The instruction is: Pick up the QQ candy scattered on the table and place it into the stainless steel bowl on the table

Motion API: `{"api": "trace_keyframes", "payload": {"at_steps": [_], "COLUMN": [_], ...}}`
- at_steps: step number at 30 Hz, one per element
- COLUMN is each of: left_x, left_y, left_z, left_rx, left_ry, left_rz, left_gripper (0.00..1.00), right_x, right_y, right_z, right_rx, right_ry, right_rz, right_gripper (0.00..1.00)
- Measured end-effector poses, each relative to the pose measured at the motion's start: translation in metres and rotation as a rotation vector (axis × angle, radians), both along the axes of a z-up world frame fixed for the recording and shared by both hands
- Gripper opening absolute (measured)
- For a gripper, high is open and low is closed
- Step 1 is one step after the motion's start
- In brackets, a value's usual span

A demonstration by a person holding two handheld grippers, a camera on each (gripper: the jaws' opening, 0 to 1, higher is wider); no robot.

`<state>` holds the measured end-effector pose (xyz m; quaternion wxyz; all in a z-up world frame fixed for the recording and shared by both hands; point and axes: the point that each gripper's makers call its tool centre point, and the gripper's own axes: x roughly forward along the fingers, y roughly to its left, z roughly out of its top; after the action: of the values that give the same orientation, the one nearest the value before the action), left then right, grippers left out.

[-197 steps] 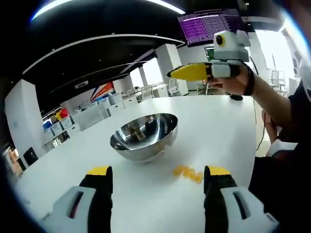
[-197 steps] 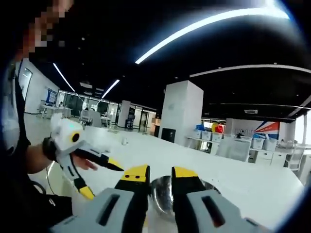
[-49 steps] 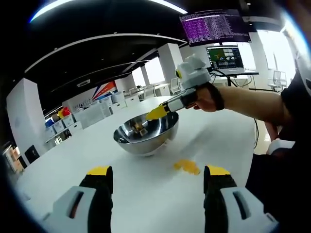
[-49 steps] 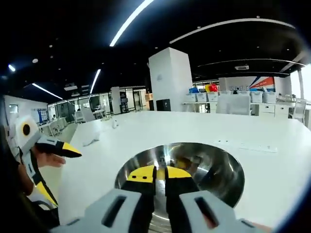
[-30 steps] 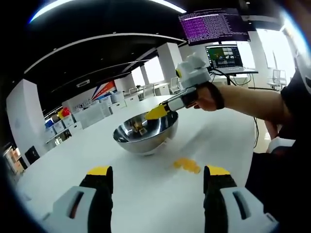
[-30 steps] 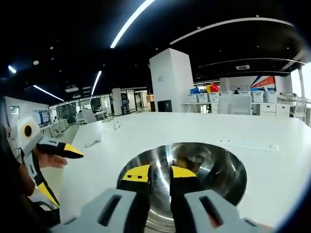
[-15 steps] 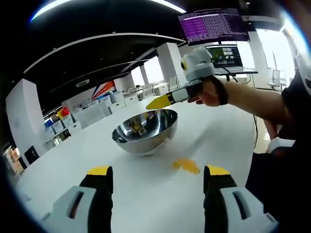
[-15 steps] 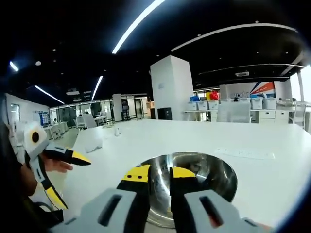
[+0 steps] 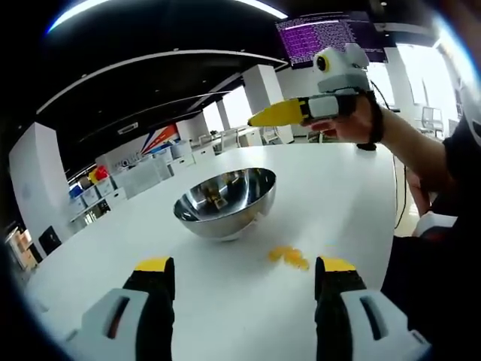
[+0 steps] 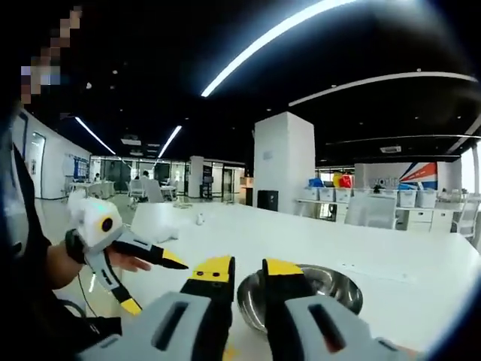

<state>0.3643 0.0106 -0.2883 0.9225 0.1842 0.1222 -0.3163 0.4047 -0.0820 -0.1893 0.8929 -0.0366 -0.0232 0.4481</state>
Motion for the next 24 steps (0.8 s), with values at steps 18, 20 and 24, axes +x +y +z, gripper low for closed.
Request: {"api": "trace_keyframes", "payload": {"at_steps": [18,20,24], "left_x": [0.0,0.0,0.0], "left_y": [-0.001,-0.001,-0.002], "left_z": [-0.003,-0.004,-0.005], "left_rx": [0.001,0.002,0.001], "left_ry": [0.008,0.01,0.013], "left_rz": [-0.003,-0.001,-0.004], "left_gripper": [0.76,0.76,0.76], "right_x": [-0.044,-0.043,-0.045], "right_y": [0.016,0.017,0.019], "right_z": [-0.126,-0.136,-0.154], "right_rx": [-0.18,-0.175,-0.167], "right_ry": [0.121,0.148,0.224], "right_rz": [0.019,0.002,-0.014], "right_gripper": [0.13,0.13,0.13]}}
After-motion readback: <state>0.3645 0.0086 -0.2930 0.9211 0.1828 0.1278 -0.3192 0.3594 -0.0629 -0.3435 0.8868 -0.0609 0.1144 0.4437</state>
